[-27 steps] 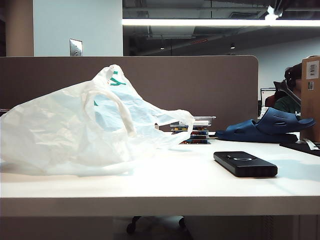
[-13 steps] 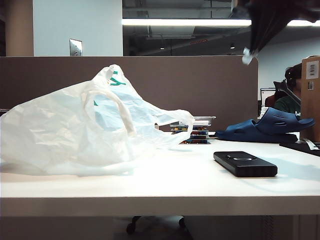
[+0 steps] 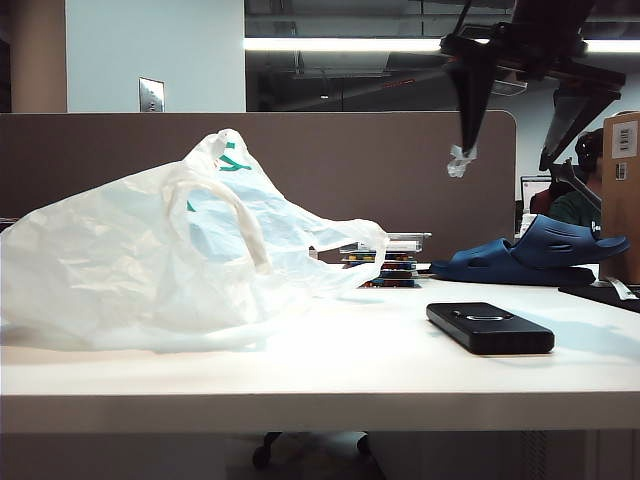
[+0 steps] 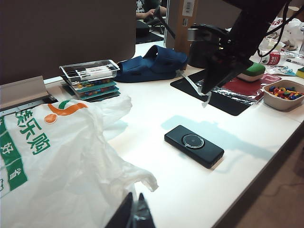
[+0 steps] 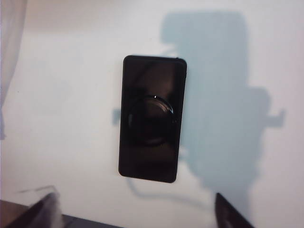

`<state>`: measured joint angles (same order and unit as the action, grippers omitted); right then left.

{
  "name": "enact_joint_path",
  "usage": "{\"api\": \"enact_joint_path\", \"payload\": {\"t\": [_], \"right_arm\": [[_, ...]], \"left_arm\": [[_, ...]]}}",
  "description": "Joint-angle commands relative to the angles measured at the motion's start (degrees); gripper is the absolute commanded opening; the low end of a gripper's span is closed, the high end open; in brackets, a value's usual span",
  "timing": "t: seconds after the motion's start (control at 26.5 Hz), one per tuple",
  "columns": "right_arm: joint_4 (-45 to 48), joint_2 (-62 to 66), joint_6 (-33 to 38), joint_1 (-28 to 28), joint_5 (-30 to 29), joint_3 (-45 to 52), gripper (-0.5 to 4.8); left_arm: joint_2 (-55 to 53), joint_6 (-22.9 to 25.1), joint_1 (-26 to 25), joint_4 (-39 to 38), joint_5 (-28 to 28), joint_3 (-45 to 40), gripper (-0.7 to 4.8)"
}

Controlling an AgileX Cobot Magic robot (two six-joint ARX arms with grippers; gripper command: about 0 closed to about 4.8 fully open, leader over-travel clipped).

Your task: Put the power bank into the bag.

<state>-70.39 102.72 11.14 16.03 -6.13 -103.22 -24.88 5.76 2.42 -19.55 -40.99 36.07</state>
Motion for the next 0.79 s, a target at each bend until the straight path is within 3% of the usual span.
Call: {"api": "enact_joint_path", "payload": {"t": [0.04, 0.26, 0.79], "right_arm": [[3.4, -0.1, 1.1, 1.6, 1.7, 0.3, 4.69], [7.9, -0.1, 3.8, 4.3, 3.1, 5.6, 4.69], [18.1, -0.1, 5.4, 4.3, 5.0, 15.1, 4.73]], "left_arm": [[0.0, 0.2, 0.0, 0.3, -0.4, 0.3, -0.06], [0.0, 0.2, 0.0, 0.3, -0.4, 0.3, -0.06], [0.0, 0.2, 0.0, 0.3, -0.4, 0.3, -0.06]]}}
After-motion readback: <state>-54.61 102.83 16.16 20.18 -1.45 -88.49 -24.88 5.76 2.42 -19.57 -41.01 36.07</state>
